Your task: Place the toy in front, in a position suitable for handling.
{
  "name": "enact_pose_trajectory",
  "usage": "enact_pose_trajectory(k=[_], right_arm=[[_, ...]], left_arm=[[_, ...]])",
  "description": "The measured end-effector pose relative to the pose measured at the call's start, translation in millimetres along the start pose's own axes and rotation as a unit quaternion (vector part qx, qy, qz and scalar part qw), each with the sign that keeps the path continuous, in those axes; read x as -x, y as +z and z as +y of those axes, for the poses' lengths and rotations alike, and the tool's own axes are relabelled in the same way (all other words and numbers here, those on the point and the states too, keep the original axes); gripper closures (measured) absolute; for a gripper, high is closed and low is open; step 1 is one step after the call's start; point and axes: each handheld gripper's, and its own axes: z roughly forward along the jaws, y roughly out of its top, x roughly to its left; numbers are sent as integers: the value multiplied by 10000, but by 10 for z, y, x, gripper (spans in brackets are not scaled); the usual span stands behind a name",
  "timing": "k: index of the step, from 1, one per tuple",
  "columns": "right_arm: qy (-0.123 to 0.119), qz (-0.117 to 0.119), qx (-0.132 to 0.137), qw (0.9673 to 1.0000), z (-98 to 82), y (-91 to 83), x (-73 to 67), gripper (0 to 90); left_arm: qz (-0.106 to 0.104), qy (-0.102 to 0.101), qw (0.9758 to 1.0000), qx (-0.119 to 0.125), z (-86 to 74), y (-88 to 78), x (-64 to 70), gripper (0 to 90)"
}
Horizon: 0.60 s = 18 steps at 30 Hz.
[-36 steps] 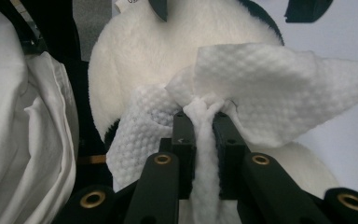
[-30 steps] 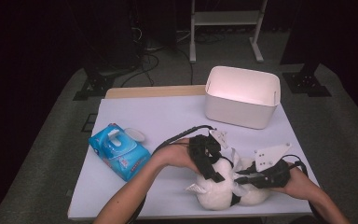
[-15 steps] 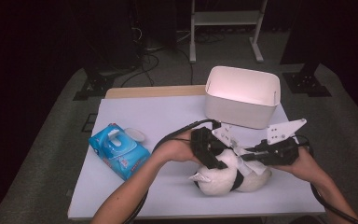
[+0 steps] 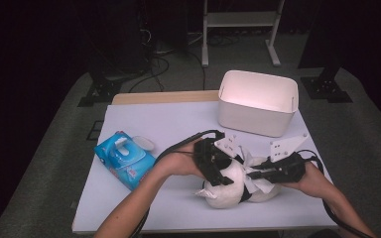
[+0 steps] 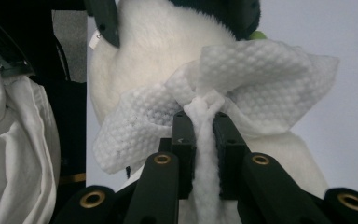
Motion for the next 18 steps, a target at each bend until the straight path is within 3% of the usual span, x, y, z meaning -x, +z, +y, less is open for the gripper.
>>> enact_pose_trajectory(k=[3,6,10,14,18], right_arm=[[-77,22,-16,10000,-1,8,-70,805],[-276,16,-115,9996,38,-1,-119,806],[-274,57,-15,9996,102,-42,-63,806],[-209,41,10,9998,135,-64,26,805],[-127,73,-176,9997,92,-29,12,805]], left_arm=[[-140,-126,9998,45,-90,15,11,185],[-231,28,9997,113,-131,45,76,290],[-234,270,9992,154,-137,48,136,371],[-152,495,9986,105,-100,31,162,401],[-92,502,9986,106,-67,7,109,405]])
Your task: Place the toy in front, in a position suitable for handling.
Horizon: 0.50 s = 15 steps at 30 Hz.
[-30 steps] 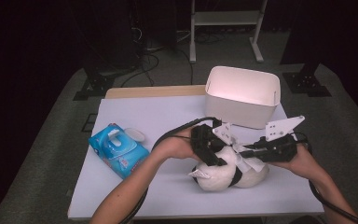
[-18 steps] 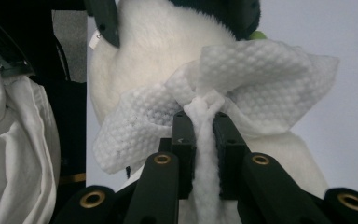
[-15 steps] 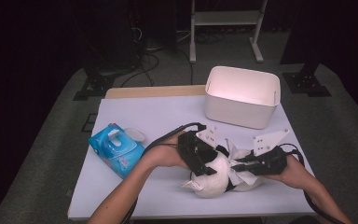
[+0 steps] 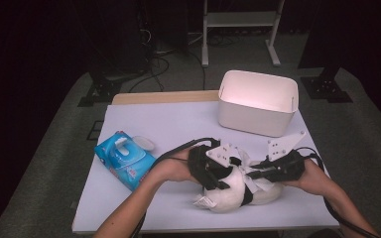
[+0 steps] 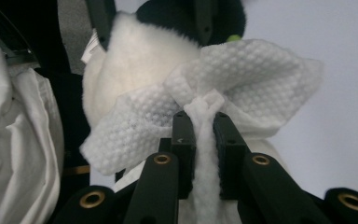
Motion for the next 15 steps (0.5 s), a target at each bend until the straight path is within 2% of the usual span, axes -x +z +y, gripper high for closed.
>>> enact_pose_trajectory(k=[7,9,11,15], right_arm=[[106,-29,-36,9999,-84,-67,-50,809],[73,-25,-25,10000,-92,-56,-77,809],[71,-49,12,10000,-99,-43,-93,808],[95,98,97,9999,-122,-8,-111,808]], left_arm=[[170,171,9993,-296,161,5,-57,386],[109,105,9993,-341,157,4,-82,379],[68,32,9996,-268,125,5,-77,363],[1,-272,9996,-49,46,-44,-43,311]])
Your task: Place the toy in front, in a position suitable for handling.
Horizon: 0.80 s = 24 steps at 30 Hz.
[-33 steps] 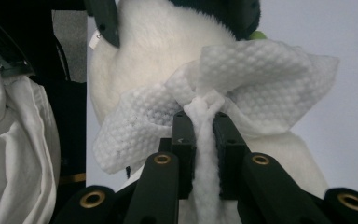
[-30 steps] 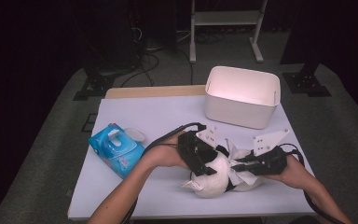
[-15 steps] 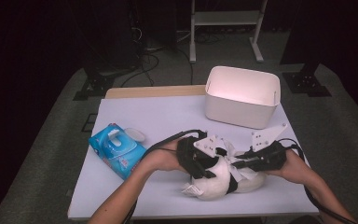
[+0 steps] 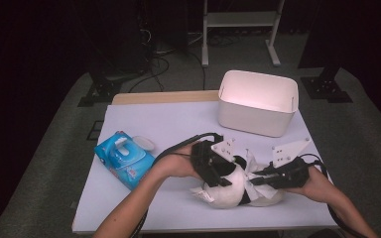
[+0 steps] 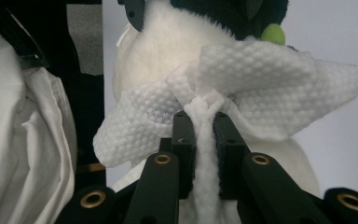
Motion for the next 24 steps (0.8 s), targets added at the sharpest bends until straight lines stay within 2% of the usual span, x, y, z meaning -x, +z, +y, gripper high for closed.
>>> enact_pose_trajectory(k=[2,6,8,16,20,24], right_arm=[[-6,5,20,10000,4,15,-26,807],[-60,17,13,10000,4,25,-65,806],[-112,9,-9,9999,11,28,-85,805],[-355,-109,-23,9993,177,59,-111,803],[-301,-42,-23,9995,185,59,-41,802],[-182,-126,-110,9997,98,-52,26,803]], left_arm=[[104,-119,9999,33,-29,-47,1,274],[332,-289,9990,71,-91,-140,8,262],[326,-367,9988,44,-126,-138,25,266],[274,-277,9992,87,-167,-28,77,288],[244,-382,9988,157,-210,-23,51,298],[239,-381,9988,191,-211,-9,48,305]])
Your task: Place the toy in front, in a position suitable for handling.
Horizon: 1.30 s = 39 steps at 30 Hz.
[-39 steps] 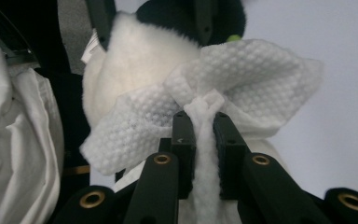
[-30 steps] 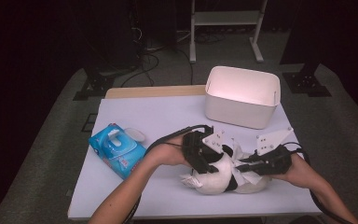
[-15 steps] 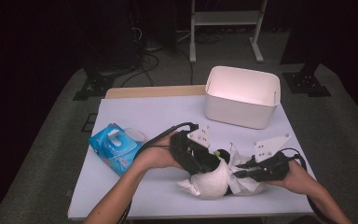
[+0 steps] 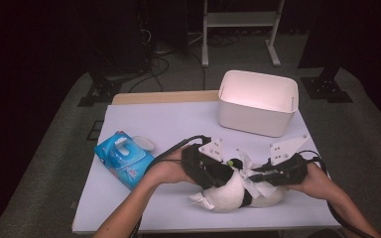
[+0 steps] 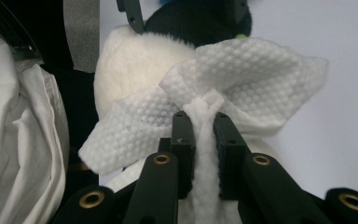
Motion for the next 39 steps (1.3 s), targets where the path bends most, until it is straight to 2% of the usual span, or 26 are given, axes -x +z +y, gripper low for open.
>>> enact_pose_trajectory(k=[7,16,21,23,25,27,30,34,39], right_arm=[[35,-190,99,9998,-102,-221,-20,800],[292,-438,72,9986,-322,-448,-31,799],[264,-448,139,9986,-302,-362,-31,799],[241,-432,61,9988,-275,-299,-25,801],[326,-379,16,9987,-270,-270,-11,803],[413,-340,17,9986,-294,-256,-2,806],[487,-299,37,9984,-325,-253,-7,807],[547,-294,140,9980,-352,-242,3,807],[481,-315,226,9981,-351,-242,-8,805]], left_arm=[[40,-4,10000,-51,8,-1,-10,306],[35,-5,10000,-52,10,0,-26,304],[83,2,9998,-152,42,-3,-39,299],[100,-31,9998,-168,38,-17,-42,299],[95,-51,9998,-148,28,-36,-40,294],[175,-96,9997,-149,37,-68,-10,285],[273,-21,9994,-216,65,-118,64,274],[252,-51,9994,-209,77,-168,115,268],[260,-159,9990,-323,37,-83,91,280]])
